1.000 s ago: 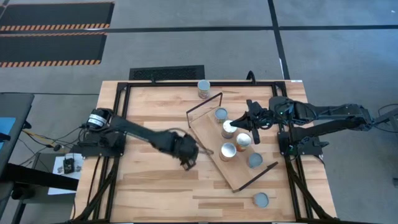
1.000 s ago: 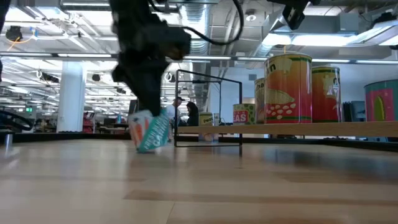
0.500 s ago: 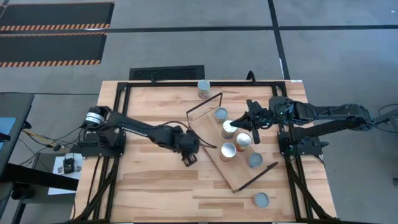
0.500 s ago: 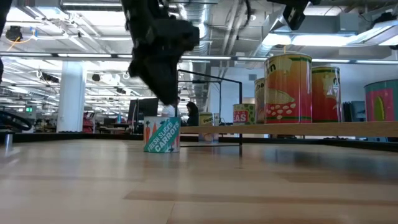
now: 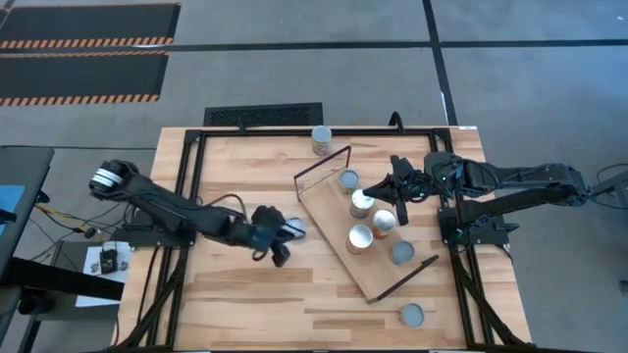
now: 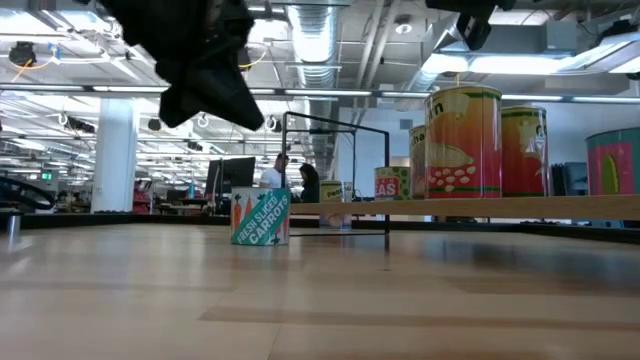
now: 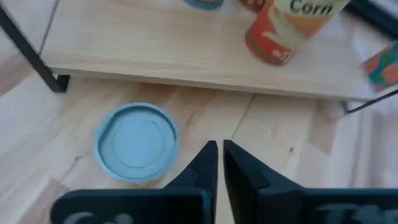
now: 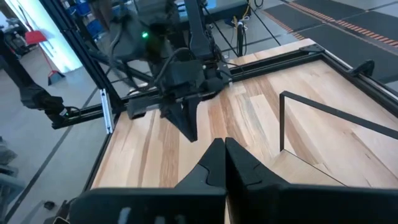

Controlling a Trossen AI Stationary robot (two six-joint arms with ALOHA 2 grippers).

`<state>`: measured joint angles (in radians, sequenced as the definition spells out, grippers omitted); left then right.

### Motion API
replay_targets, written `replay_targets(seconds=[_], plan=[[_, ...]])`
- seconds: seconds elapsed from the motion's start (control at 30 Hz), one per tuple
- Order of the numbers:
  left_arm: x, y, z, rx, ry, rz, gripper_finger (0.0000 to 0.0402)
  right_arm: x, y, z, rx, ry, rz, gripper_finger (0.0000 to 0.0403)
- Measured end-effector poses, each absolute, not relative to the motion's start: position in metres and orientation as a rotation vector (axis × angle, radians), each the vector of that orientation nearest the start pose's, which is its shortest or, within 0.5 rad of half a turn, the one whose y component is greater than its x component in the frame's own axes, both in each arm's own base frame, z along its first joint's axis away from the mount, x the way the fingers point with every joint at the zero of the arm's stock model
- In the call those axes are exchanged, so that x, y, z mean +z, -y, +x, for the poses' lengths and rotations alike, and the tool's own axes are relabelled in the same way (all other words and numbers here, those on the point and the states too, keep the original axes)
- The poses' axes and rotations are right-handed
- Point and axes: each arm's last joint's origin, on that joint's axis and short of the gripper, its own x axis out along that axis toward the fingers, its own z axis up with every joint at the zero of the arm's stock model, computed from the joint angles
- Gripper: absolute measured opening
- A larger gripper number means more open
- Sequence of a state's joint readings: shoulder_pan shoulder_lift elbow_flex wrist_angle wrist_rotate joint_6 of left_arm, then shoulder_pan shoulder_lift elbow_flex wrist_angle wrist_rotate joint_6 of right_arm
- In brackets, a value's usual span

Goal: Pick and place cans onto a shelf
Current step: Put the canned carrots on the shelf

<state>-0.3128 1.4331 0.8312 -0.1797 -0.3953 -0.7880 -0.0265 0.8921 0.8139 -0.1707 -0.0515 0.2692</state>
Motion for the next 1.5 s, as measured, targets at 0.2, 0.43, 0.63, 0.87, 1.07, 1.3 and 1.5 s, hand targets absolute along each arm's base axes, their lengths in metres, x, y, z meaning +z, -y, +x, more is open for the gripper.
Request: replay_targets(seconds=[0.2,0.43,0.63,0.87,1.07,1.3,1.5], plan=[[0.202,0.068,0.257,0.290,-0.669,-0.380,0.0017,0.326,0.004,0.197,-0.021,-0.246,0.280,0.0008],[0.195,0.070,0.262,0.201,-0.728,-0.212,0.0083,0.321,0.005,0.195,-0.048,-0.299,0.286,0.0007],[0.189,0.069,0.263,0.197,-0.767,-0.147,0.0135,0.311,-0.003,0.192,-0.036,-0.414,0.338,0.0004],[0.184,0.064,0.269,0.186,-0.774,-0.115,0.0143,0.307,-0.017,0.189,0.023,-0.473,0.378,0.0003],[0.176,0.058,0.274,0.159,-0.807,-0.094,0.0144,0.307,-0.019,0.188,0.029,-0.479,0.379,0.0004],[0.174,0.055,0.275,0.141,-0.821,-0.051,0.0144,0.308,-0.019,0.188,0.021,-0.469,0.361,0.0005],[0.158,0.058,0.285,0.116,-0.868,0.004,0.0144,0.308,-0.018,0.188,0.010,-0.460,0.332,0.0005]])
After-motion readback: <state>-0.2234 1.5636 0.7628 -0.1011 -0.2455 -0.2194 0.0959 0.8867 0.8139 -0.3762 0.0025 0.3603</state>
